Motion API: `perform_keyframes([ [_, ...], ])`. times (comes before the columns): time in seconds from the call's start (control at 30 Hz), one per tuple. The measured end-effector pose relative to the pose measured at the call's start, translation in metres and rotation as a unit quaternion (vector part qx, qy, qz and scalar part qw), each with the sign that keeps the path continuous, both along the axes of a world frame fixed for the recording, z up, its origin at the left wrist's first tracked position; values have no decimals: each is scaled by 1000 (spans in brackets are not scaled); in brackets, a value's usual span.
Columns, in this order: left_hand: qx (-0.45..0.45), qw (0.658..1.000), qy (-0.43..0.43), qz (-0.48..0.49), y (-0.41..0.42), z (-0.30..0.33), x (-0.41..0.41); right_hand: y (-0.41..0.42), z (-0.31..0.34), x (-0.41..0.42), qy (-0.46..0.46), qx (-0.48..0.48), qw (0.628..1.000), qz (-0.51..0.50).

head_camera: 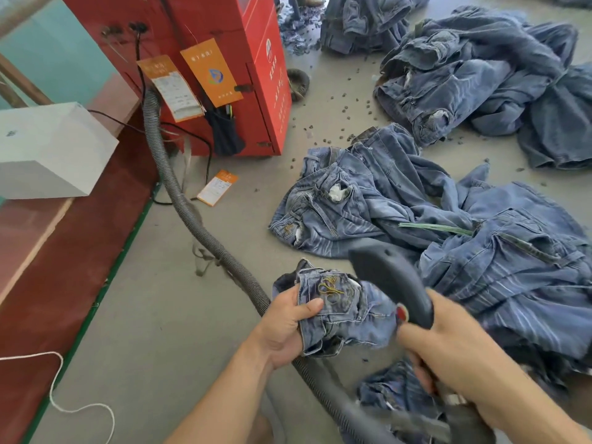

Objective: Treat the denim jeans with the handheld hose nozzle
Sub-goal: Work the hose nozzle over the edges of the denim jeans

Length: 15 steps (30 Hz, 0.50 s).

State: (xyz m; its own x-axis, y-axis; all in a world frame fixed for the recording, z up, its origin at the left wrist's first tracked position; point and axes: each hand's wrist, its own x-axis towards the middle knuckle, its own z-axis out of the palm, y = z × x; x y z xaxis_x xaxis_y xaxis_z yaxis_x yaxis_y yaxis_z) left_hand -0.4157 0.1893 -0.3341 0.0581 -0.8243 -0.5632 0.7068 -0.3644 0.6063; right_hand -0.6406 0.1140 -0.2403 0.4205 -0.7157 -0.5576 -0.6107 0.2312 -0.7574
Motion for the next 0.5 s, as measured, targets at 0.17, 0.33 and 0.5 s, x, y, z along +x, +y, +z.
perform_keyframes([
  [0.17,-40,997,-33,-52,-1,-2,5,5,-10,20,44,-29,997,52],
  [0.33,6,997,-32,-67,5,-6,-5,-14,-4,4,-31,28,997,-64],
  [0.5,102,992,42,-64,-6,2,1,-7,2,-5,-52,66,994,-64],
])
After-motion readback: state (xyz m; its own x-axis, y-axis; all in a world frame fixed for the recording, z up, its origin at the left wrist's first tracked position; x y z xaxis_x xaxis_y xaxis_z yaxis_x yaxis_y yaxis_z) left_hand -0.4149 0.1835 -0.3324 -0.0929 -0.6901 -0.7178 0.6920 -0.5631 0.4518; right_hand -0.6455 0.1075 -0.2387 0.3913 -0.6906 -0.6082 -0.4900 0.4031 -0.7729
